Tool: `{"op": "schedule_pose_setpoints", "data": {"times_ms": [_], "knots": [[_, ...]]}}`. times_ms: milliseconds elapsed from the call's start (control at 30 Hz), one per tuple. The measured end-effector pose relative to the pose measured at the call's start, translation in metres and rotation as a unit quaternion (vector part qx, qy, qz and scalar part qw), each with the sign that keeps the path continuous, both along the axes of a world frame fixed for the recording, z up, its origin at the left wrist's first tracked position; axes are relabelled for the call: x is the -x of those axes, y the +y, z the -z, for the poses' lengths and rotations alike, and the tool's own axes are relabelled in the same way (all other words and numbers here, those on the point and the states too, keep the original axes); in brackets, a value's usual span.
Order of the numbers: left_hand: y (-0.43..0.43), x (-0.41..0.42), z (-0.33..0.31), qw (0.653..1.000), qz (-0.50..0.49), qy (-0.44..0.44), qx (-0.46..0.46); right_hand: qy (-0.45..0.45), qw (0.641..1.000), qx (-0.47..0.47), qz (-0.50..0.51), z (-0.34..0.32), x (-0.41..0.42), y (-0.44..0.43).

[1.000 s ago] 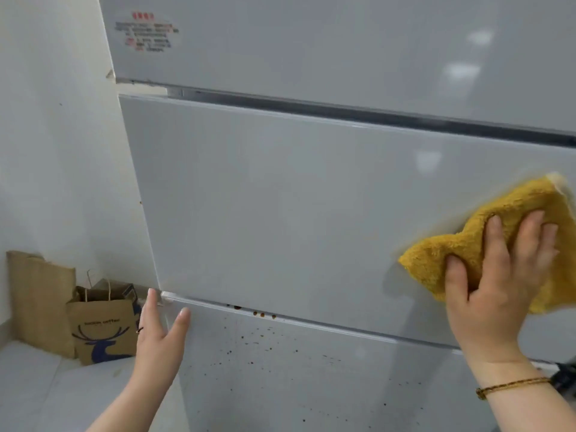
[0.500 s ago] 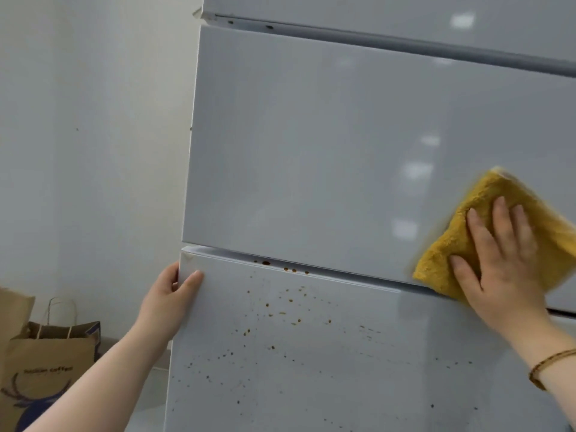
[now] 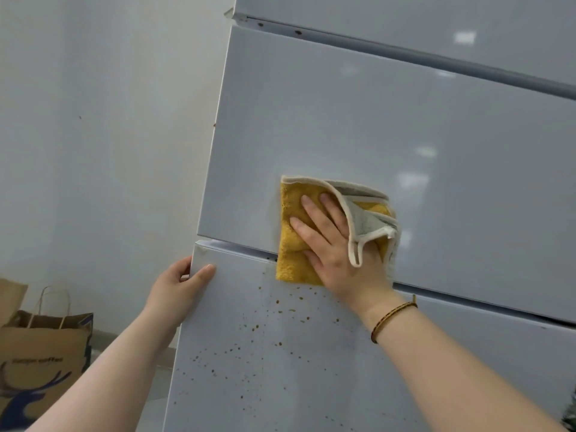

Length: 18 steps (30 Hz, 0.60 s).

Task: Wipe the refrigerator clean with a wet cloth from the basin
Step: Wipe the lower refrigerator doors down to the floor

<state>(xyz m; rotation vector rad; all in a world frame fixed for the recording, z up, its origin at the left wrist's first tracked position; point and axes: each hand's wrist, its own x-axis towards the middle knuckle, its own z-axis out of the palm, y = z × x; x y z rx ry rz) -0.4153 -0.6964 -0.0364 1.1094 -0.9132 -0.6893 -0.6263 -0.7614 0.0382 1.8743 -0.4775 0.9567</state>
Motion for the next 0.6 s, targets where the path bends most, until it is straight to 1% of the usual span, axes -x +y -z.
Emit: {"op": "schedule_pose_setpoints", "data": {"times_ms": [67, 100, 200, 267, 333, 400, 433, 467, 500, 600], "knots": [[0.001, 0.002, -0.001, 1.0, 0.001, 0.008, 0.002, 0.019, 1.0, 0.007, -0.016, -0.002, 0.021, 0.001], [0.001, 0.003, -0.001, 1.0, -0.001, 0.009, 0.002, 0.02, 0.999, -0.007, -0.031, -0.002, 0.033, 0.003], [0.004, 0.004, -0.002, 1.0, -0.007, 0.008, 0.006, -0.005, 0.992, -0.088, -0.088, 0.004, 0.059, 0.01], [0.01, 0.004, 0.0, 1.0, -0.011, 0.013, 0.014, -0.031, 0.98, -0.16, -0.113, 0.01, 0.064, 0.015], [0.021, 0.004, 0.004, 1.0, -0.008, 0.018, 0.023, -0.083, 0.957, -0.238, -0.141, 0.012, 0.061, 0.022], [0.032, 0.005, 0.007, 0.999, -0.002, 0.029, 0.031, -0.145, 0.917, -0.335, -0.159, 0.008, 0.053, 0.036], [0.038, 0.006, 0.008, 0.999, -0.005, 0.034, 0.037, -0.154, 0.905, -0.363, -0.159, 0.005, 0.046, 0.044], [0.043, 0.007, 0.008, 0.999, -0.01, 0.035, 0.04, -0.145, 0.901, -0.381, -0.151, 0.006, 0.038, 0.051], [0.047, 0.008, 0.008, 0.998, -0.014, 0.035, 0.04, -0.115, 0.902, -0.395, -0.13, 0.007, 0.027, 0.057], [0.056, 0.01, 0.008, 0.998, -0.021, 0.023, 0.046, 0.011, 0.9, -0.436, -0.029, 0.008, -0.025, 0.075]]}}
